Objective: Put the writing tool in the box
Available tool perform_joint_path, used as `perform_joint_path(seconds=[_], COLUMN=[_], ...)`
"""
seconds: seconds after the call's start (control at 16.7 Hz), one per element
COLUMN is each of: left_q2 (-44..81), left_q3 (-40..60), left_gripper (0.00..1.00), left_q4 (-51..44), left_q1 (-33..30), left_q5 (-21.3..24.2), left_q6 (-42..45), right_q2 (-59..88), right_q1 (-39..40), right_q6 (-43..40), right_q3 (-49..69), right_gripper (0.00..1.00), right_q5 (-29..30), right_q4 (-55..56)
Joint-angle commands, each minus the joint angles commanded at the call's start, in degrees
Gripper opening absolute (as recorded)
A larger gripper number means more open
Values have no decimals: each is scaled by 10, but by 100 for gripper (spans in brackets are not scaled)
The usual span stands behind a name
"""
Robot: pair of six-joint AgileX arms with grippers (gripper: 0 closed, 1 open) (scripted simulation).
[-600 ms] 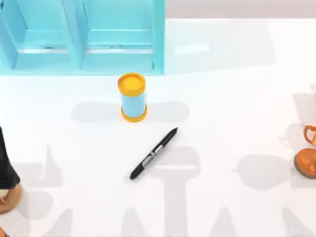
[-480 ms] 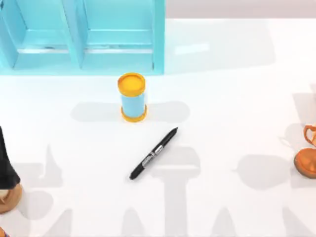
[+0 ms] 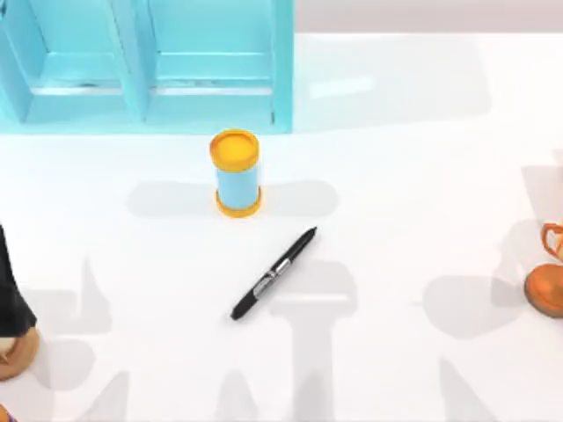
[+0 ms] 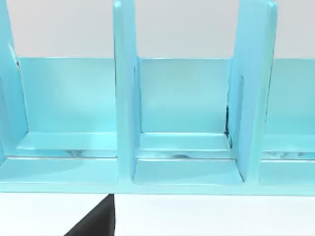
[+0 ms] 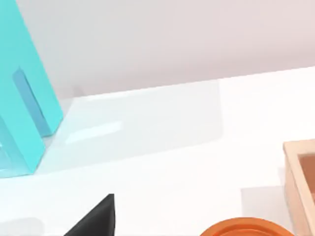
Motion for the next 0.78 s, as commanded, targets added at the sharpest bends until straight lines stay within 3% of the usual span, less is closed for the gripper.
perform_joint_path(seconds=[0.78], left_q2=[0], left_q3=[0], left_gripper=[100], left_q4=[0], left_q1=[0], left_q5=[0], left_q6=[0], right_q2=[699], right_q1=[235], right_q6=[443], right_q3=[612], right_gripper=[100], right_q5=[-8], right_q4=[-369])
